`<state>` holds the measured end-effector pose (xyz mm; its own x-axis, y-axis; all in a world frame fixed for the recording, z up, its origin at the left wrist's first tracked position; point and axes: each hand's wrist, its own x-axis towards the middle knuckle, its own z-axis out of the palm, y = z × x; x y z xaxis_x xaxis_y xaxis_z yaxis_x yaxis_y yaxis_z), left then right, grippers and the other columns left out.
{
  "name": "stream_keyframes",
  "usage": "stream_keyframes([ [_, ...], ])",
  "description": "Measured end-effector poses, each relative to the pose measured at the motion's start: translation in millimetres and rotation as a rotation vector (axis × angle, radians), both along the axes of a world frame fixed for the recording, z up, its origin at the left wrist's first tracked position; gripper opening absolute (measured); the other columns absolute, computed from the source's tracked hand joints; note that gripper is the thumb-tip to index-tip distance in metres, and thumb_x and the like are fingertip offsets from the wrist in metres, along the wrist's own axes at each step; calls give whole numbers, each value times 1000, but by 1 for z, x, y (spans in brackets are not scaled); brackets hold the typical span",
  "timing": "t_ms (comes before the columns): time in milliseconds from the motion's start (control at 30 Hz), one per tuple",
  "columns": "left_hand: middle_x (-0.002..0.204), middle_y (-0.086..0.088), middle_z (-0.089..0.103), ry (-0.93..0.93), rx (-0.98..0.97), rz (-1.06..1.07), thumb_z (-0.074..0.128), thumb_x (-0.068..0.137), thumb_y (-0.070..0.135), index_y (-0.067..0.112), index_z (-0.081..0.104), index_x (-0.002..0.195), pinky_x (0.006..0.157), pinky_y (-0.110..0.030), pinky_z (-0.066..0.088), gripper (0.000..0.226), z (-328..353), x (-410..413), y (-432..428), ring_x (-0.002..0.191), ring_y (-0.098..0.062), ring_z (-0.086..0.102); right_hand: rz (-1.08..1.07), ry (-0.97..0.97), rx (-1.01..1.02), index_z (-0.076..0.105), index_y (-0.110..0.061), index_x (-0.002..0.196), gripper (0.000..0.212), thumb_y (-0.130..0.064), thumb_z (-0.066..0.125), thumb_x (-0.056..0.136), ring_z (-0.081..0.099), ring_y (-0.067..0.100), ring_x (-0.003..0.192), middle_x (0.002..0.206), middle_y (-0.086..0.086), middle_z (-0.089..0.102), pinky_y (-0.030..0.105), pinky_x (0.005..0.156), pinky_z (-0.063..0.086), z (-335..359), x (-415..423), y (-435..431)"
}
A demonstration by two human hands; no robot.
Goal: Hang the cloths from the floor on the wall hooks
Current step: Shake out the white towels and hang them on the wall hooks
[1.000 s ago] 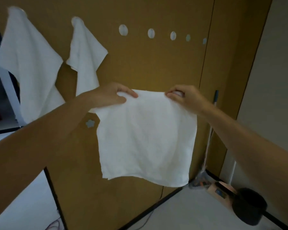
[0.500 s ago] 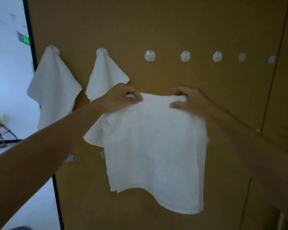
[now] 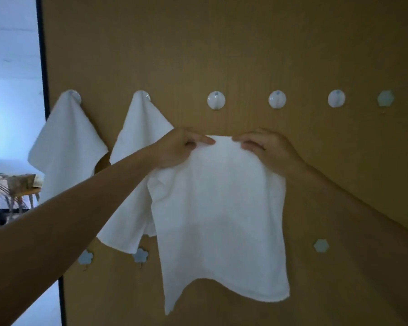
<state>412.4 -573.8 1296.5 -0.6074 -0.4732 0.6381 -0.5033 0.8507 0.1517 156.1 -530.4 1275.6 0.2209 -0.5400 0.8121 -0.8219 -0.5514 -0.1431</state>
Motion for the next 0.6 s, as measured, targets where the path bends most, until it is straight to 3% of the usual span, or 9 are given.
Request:
stream_keyframes([
  [100, 107, 0, 55, 34, -184, 47, 38, 96, -4, 23, 62, 128, 92, -24, 40, 48, 12, -7, -23, 103, -17, 51, -35, -25, -79, 68, -36, 119, 29, -21, 55, 97, 59, 18, 96, 99, 0, 62, 41, 89, 47, 12, 3, -13],
  [167, 104, -7, 57, 38, -329, 95, 39, 96, -3, 23, 59, 131, 87, -36, 42, 48, 20, -10, -35, 100, -25, 51, -94, 11, -146, 67, -34, 121, 31, -19, 53, 98, 58, 20, 91, 95, 4, 59, 43, 83, 48, 21, 8, -21],
  [267, 108, -12, 55, 26, -508, 170, 44, 96, 3, 22, 53, 137, 82, -40, 42, 45, 34, -14, -49, 103, -30, 48, -167, 57, -243, 66, -31, 123, 32, -17, 51, 98, 58, 23, 87, 94, 8, 57, 44, 77, 48, 40, 14, -31],
  [433, 135, -15, 48, 34, -564, 329, 47, 89, -5, 19, 47, 141, 97, -36, 35, 57, 57, -22, -69, 121, -31, 42, -222, 73, -341, 65, -28, 125, 36, -11, 52, 97, 56, 19, 86, 93, 4, 53, 42, 73, 49, 64, 18, -59],
  [533, 129, -14, 50, 25, -582, 352, 47, 90, -4, 21, 47, 141, 92, -38, 38, 57, 62, -26, -81, 116, -33, 44, -260, 121, -314, 64, -30, 126, 32, -27, 47, 99, 56, 25, 85, 91, 6, 52, 42, 74, 48, 74, 14, -77],
  [600, 121, -11, 53, 42, -610, 347, 47, 89, -5, 22, 49, 140, 86, -41, 41, 58, 65, -30, -89, 108, -32, 45, -290, 114, -329, 66, -23, 120, 56, -55, 32, 90, 52, 17, 78, 86, 5, 48, 32, 69, 43, 81, 10, -95],
])
